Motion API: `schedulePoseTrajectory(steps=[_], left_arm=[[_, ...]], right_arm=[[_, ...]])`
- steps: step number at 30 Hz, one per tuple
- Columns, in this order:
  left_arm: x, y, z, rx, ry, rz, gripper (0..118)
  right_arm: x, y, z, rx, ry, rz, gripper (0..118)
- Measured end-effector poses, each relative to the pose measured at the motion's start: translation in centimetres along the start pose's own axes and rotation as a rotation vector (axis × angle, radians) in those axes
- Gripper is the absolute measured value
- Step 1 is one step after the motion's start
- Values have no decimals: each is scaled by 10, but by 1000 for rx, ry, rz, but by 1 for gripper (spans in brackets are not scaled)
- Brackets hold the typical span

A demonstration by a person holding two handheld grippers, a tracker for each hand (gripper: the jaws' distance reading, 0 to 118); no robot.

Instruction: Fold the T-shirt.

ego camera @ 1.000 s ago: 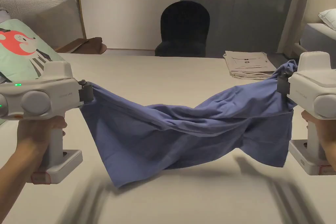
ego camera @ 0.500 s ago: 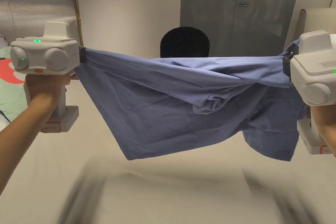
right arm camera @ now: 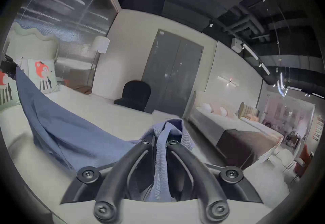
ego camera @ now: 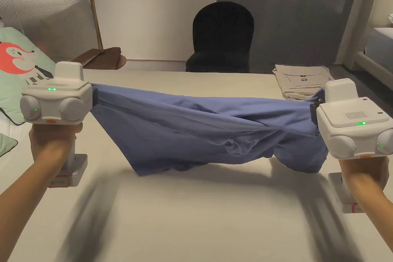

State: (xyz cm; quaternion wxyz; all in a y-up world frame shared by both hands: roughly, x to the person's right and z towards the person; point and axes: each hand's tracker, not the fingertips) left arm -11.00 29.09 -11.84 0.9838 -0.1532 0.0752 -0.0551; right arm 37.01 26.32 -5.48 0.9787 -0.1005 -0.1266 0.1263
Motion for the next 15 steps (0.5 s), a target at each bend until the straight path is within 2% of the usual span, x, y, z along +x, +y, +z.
schedulePoseTrajectory(steps=[7,15], left_arm=[[-16,-88,20,-155,-23,19,2],[-41,-172,87,-280,-46,44,2]], right_arm=[[-11,-79,24,-150,64,-20,8],[-2,-136,100,-266,117,-126,8]])
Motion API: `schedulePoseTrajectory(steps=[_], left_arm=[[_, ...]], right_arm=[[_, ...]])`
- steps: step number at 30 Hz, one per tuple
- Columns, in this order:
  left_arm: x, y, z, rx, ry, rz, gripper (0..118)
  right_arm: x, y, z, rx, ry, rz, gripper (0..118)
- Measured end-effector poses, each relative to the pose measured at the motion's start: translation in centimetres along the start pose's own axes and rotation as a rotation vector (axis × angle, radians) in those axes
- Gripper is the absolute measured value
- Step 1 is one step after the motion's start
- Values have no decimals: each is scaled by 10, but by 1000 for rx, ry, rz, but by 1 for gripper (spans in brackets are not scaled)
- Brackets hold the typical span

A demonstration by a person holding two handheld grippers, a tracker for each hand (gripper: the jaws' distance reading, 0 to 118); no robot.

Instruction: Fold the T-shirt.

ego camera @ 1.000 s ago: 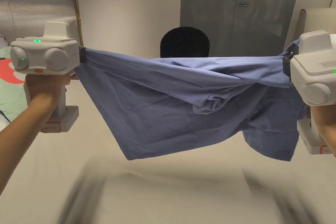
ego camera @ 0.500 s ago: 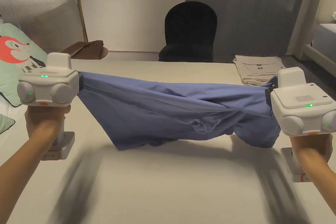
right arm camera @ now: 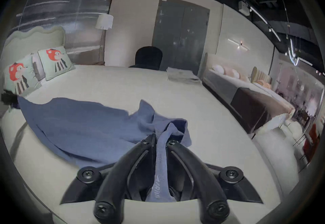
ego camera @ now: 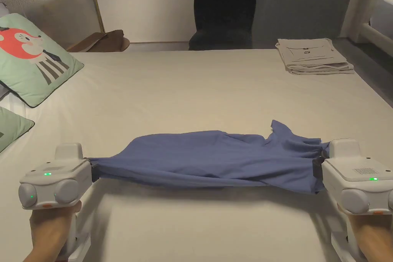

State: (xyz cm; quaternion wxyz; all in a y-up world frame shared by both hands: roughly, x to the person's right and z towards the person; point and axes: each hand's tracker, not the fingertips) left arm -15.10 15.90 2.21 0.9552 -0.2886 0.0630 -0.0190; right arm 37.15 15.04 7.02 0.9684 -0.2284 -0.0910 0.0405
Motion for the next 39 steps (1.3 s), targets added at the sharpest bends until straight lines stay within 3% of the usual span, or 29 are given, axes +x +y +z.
schedulePoseTrajectory(steps=[6,17,25,30,32,33,34,36,37,39], left_arm=[[-25,-57,54,-50,-23,73,2],[-52,-155,144,-154,-37,26,2],[-65,-198,168,-310,-42,87,2],[-60,-193,163,-331,-29,90,2],[-56,-190,163,-339,-18,85,5],[-54,-188,163,-341,-13,81,13],[-51,-183,163,-345,-2,73,37],[-43,-171,165,-348,9,68,77],[-40,-164,167,-332,9,70,94],[-37,-150,166,-226,-32,98,99]], right_arm=[[8,-40,61,-42,28,-74,8],[27,-110,159,-162,47,-133,8],[31,-167,176,-318,47,-145,8],[24,-174,177,-318,34,-137,8],[22,-168,179,-322,31,-129,20],[19,-163,181,-322,22,-118,35],[18,-158,181,-313,5,-97,66],[11,-143,185,-274,-4,-58,103],[9,-134,186,-243,-1,-49,109],[1,-114,193,-159,10,-41,109]])
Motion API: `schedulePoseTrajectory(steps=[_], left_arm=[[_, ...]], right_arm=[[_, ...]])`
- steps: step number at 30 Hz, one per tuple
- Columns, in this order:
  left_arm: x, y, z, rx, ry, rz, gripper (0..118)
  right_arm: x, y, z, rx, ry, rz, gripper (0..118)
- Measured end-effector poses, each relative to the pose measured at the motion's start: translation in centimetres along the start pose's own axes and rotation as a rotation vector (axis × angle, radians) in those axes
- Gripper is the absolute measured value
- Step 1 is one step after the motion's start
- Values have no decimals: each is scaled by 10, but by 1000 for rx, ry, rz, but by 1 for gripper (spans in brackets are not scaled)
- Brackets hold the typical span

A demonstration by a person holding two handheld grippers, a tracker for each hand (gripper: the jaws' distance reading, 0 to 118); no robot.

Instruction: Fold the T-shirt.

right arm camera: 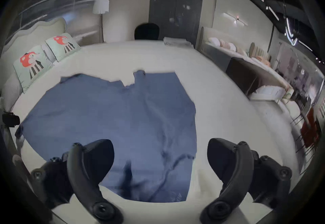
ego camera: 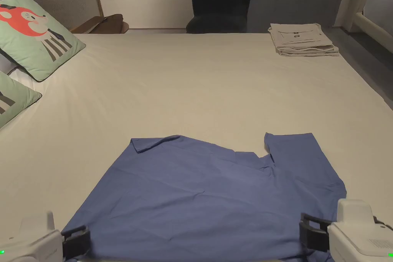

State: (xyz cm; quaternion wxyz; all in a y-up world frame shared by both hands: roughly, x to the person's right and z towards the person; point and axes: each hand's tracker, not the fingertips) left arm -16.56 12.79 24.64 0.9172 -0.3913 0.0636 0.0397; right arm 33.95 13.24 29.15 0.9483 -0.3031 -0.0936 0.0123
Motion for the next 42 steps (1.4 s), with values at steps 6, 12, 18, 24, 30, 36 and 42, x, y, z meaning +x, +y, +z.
schedulePoseTrajectory(steps=[6,12,18,24,30,36,42], left_arm=[[46,53,36,261,-119,15,102],[93,79,66,516,-201,-43,102],[115,85,66,599,-226,-91,74],[123,93,61,605,-267,-96,0],[127,118,33,502,-286,-155,0],[126,170,-33,310,-392,-155,0],[144,208,-117,79,-364,-267,0]], right_arm=[[-27,55,26,220,47,-27,108],[-42,87,50,417,43,-47,108],[-48,98,63,502,3,-27,52],[-43,100,61,526,0,-35,0],[-38,107,51,514,0,-40,0],[-37,116,33,509,-1,-31,0],[-35,126,4,481,-14,-35,0]])
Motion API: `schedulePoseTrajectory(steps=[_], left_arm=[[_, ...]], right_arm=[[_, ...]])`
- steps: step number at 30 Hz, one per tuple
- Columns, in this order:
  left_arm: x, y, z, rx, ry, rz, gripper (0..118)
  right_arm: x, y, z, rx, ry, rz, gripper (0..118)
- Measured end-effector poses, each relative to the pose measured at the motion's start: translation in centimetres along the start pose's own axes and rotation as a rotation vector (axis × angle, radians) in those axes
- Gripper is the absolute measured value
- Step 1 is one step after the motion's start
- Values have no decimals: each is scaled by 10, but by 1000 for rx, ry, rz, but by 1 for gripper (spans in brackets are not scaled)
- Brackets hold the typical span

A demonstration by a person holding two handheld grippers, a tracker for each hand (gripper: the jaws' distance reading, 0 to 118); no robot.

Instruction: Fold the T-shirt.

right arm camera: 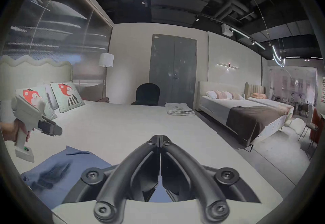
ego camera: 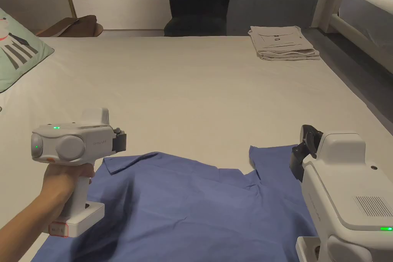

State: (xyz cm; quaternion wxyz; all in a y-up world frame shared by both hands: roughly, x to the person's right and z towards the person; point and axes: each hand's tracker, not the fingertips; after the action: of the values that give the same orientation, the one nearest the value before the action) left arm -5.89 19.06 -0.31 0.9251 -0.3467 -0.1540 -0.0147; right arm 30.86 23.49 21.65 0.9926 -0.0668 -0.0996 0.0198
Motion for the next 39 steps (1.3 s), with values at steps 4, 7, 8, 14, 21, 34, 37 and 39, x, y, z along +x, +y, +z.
schedulePoseTrajectory(steps=[4,7,8,14,21,34,37,39], left_arm=[[2,1,-51,-123,30,-50,31],[-3,-2,-87,-237,60,-48,107],[-2,-6,-91,-236,85,-64,108],[-4,-16,-120,-243,121,-88,95],[4,-24,-123,-234,101,-102,50],[19,-5,-67,-115,73,-112,3],[20,0,-53,-93,49,-106,3],[19,2,-51,-86,42,-104,3]], right_arm=[[3,-7,-22,-24,-18,6,0],[6,-13,-37,-48,-24,3,0],[6,-15,-41,-57,-30,10,0],[10,-32,-57,-108,-42,19,0],[16,-41,-59,-139,-43,26,0],[87,-55,-120,-521,-113,-104,61],[101,-82,-140,-662,-136,-131,106],[106,-98,-147,-713,-153,-144,105]])
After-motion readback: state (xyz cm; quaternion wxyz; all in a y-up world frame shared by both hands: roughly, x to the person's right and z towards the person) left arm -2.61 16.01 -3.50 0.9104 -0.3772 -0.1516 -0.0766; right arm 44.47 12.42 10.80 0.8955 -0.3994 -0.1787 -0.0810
